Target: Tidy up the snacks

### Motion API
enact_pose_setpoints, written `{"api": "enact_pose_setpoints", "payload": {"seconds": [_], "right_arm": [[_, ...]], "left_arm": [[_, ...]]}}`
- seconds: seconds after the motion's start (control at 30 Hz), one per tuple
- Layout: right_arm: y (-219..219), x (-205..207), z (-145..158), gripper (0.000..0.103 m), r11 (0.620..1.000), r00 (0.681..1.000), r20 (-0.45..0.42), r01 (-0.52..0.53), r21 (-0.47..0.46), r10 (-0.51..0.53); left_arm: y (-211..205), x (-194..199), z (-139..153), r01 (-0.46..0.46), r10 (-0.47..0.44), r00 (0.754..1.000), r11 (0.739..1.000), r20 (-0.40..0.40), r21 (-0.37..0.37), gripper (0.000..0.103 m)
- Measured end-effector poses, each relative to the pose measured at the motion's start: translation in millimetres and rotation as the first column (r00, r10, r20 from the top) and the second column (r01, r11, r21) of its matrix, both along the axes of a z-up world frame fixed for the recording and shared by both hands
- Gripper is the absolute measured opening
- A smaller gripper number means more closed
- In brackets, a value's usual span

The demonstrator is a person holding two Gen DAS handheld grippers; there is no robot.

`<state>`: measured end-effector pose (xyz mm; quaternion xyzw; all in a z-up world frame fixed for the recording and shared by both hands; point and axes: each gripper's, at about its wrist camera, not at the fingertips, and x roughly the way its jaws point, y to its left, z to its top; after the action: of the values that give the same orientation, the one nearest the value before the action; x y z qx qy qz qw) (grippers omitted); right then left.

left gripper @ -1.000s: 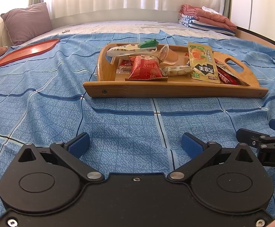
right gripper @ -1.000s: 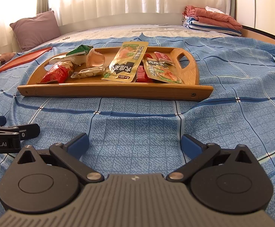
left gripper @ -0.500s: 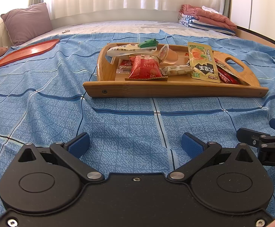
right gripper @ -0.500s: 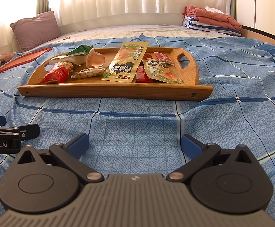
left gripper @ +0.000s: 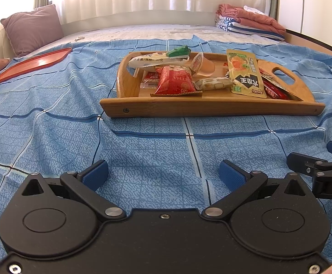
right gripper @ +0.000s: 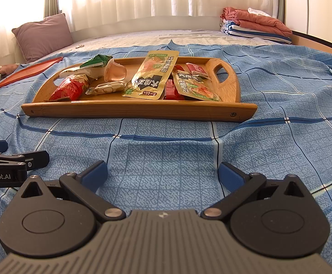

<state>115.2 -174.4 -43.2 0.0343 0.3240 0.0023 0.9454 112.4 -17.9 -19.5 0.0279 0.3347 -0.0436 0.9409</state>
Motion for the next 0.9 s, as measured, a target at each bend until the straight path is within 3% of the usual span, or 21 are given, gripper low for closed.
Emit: {"api": "enact_pose_setpoints", "payload": {"seconds": [0.9], "right_arm": [[0.0, -0.4, 0.0, 0.103, 1.0, 1.0, 0.001, 0.0, 0.001, 0.0]], "left_arm": [[-1.9, -0.7, -1.4, 0.0, 0.0, 1.0, 1.0, 0.004, 0.012, 0.103]]}}
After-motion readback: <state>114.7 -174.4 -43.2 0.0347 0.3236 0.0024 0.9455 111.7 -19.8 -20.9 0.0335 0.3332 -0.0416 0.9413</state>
